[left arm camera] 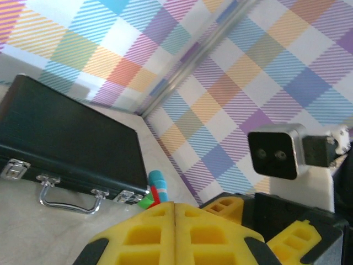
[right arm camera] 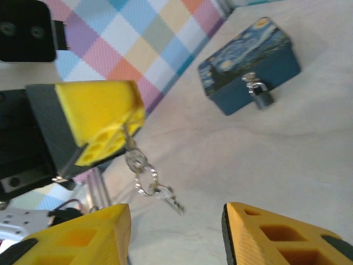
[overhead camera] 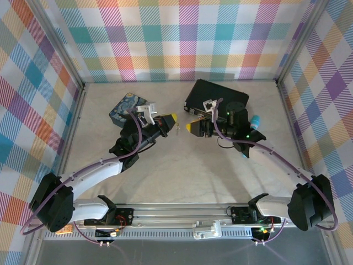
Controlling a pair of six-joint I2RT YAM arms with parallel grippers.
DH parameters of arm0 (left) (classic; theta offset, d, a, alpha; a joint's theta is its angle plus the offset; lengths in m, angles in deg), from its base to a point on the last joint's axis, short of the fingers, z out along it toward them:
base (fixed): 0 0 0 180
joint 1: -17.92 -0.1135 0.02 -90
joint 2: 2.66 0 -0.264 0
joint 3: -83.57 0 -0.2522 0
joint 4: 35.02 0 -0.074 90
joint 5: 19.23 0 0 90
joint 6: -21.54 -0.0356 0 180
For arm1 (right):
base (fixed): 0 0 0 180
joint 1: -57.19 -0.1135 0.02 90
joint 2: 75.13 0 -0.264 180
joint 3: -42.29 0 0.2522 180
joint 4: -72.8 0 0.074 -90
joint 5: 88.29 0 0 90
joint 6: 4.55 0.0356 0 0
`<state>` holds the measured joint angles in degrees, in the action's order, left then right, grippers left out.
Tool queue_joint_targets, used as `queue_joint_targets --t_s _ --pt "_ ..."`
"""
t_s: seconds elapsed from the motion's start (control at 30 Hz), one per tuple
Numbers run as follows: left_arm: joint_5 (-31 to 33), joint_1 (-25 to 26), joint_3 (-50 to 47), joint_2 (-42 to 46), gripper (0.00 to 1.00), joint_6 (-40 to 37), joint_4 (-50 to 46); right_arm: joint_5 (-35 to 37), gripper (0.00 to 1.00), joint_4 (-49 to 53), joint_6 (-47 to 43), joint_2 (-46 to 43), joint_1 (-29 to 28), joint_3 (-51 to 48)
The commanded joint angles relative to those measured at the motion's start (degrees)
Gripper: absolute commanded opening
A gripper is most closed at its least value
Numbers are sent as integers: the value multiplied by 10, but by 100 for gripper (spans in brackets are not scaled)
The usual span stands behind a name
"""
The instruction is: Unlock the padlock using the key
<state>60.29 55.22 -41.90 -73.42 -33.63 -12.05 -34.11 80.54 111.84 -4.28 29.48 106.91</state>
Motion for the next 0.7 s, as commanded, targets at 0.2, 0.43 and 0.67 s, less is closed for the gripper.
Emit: queue_joint_targets --t_s 0.2,0.43,0.67 --pt "-55 0 -18 -49 0 15 154 -51 45 -243 117 8 -7 -64" --pt "-59 0 -23 -63 0 49 191 -58 43 -261 115 48 -13 -55" --pt "-54 1 -32 -56 0 62 197 -60 41 -268 113 61 -16 -59"
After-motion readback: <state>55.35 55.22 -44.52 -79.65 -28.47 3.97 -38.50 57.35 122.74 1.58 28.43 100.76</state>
